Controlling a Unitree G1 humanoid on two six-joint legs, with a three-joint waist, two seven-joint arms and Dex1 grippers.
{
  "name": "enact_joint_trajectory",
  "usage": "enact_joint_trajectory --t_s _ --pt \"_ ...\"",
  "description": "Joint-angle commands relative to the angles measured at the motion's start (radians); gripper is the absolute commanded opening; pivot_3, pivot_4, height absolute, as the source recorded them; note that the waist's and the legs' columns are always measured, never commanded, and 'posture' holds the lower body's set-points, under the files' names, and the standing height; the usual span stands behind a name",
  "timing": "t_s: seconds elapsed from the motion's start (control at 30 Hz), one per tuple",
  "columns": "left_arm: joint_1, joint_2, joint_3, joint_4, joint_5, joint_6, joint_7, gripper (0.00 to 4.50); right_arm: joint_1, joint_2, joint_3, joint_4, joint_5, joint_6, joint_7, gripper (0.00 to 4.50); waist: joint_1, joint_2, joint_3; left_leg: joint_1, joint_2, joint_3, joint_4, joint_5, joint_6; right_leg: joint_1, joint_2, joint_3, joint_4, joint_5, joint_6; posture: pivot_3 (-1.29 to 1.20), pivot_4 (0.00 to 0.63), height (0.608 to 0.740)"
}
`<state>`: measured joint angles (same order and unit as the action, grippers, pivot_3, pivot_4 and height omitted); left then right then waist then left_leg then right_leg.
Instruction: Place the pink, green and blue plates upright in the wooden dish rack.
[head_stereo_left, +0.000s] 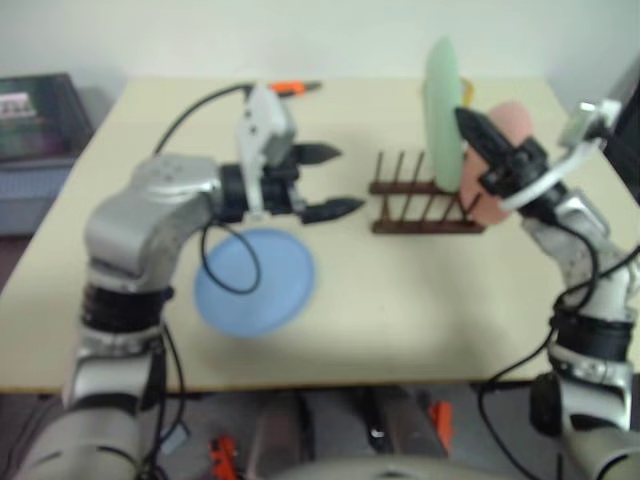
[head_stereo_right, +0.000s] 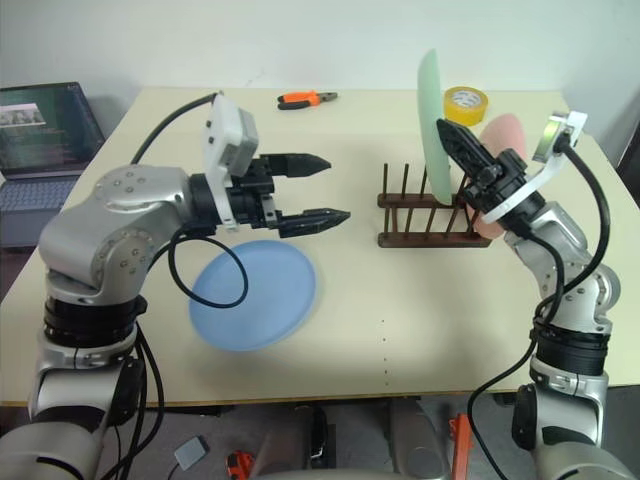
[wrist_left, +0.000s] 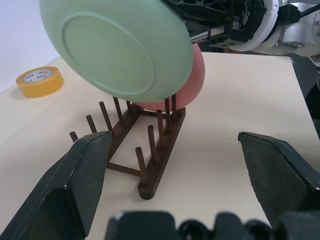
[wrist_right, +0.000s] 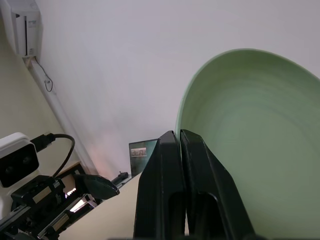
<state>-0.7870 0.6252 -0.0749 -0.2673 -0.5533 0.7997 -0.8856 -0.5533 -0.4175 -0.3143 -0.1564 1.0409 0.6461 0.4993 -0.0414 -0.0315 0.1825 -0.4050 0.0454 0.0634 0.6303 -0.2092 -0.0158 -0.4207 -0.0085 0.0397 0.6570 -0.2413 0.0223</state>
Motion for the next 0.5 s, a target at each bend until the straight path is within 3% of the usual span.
enact_joint_trajectory --t_s 0.03,0.5 --pt "-0.016 0.006 0.027 -0.029 -0.016 -0.007 -0.003 4.5 -0.003 0.002 -0.023 -0.022 0.009 -0.014 0.002 0.02 0.0 0.0 0.0 0.0 0.0 0.0 0.0 0.0 0.0 0.0 0.0 0.0 0.0 0.0 0.0 0.0 0.15 0.74" --pt "-0.018 0.011 0.027 -0.029 -0.014 -0.005 -0.004 4.5 -0.004 0.007 -0.019 0.003 -0.005 -0.022 0.008 0.02 0.0 0.0 0.0 0.0 0.0 0.0 0.0 0.0 0.0 0.0 0.0 0.0 0.0 0.0 0.0 0.0 0.15 0.74"
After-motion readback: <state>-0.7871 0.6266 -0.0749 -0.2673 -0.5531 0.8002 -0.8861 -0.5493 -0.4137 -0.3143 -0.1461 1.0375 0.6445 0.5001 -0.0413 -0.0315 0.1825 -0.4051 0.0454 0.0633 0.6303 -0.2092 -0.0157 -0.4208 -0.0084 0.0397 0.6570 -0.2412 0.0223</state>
